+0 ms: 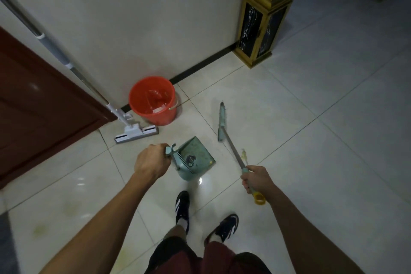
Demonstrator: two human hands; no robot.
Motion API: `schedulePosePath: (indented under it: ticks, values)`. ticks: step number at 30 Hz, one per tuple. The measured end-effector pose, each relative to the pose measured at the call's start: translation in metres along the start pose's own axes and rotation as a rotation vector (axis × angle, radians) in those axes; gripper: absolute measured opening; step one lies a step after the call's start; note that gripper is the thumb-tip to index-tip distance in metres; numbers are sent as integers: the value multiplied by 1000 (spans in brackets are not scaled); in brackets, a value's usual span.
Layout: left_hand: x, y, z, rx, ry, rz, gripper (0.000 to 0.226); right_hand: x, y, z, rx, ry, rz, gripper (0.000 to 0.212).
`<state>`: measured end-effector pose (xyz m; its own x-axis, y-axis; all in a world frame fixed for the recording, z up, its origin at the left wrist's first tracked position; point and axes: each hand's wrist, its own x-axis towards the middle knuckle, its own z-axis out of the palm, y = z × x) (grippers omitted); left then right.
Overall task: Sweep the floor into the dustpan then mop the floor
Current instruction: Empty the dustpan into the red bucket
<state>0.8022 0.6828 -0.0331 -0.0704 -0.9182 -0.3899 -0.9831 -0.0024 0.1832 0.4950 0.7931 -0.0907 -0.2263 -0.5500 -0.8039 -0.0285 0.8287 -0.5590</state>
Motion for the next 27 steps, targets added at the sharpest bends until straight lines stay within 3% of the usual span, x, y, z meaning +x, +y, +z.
schedulePosePath:
  ticks: [14,19,23,27]
  values:
    - [80,-117,-10,0,-136,39,10,80,-84,141,302,-69,94,15]
    - [104,-140,-15,35,-168,86,8,107,-103,168,447,-138,179,7]
    - [114,-141,-15,59,-184,120,9,112,-92,179,160,-86,223,10]
    - [117,-128,-12,102,-195,169,13,116,-68,170,-465,29,59,25]
